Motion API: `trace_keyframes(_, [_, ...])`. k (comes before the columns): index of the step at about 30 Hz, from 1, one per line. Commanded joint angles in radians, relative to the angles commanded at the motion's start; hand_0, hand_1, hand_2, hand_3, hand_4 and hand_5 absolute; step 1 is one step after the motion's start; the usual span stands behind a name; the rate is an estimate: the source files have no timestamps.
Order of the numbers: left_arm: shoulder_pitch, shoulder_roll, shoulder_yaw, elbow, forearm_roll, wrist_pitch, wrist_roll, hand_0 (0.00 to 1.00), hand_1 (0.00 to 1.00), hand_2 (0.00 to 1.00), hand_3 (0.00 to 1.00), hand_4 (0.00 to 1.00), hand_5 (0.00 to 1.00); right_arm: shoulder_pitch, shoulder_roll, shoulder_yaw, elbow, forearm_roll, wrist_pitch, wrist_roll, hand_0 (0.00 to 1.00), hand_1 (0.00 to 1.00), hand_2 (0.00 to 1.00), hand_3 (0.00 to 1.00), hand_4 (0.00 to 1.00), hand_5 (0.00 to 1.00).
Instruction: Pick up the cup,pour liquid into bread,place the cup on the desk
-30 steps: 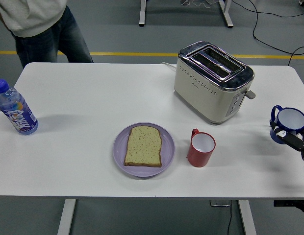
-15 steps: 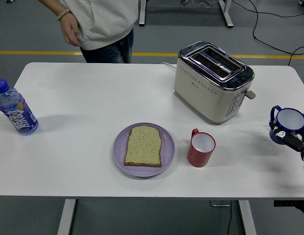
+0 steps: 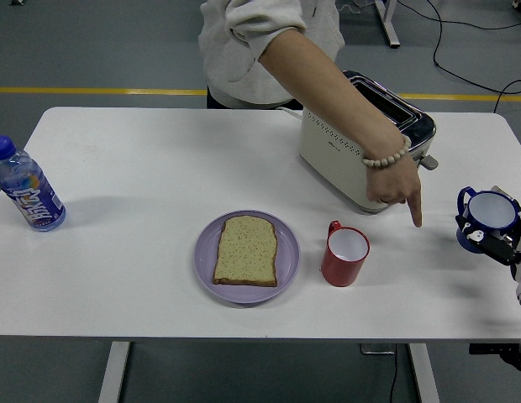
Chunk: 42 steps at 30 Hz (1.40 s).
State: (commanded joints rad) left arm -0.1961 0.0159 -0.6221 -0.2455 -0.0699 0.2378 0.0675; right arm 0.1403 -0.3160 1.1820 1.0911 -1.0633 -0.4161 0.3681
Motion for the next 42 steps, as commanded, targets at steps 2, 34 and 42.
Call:
trace_keyframes(2, [0.001, 0.0, -0.003, 0.0, 0.005, 0.0, 0.001, 0.69, 0.756, 0.773, 0.611, 0.396, 0.998, -0.001, 0.0, -0.002, 0.002, 0.0, 0.0, 0.0, 0.489, 0.432, 0.543, 0.558, 0.625, 0.002])
trace_keyframes(34, [0.008, -0.001, -0.017, 0.0, 0.03, 0.001, 0.009, 0.69, 0.756, 0.773, 0.611, 0.396, 0.998, 0.007, 0.008, -0.032, 0.027, 0.017, 0.003, -0.013, 0.489, 0.432, 0.544, 0.558, 0.622, 0.002])
trace_keyframes(42, [0.009, -0.001, -0.019, -0.001, 0.033, 0.001, 0.011, 0.69, 0.756, 0.773, 0.611, 0.396, 0.998, 0.0, 0.005, -0.061, 0.035, 0.028, 0.011, -0.021, 0.487, 0.432, 0.544, 0.558, 0.622, 0.002])
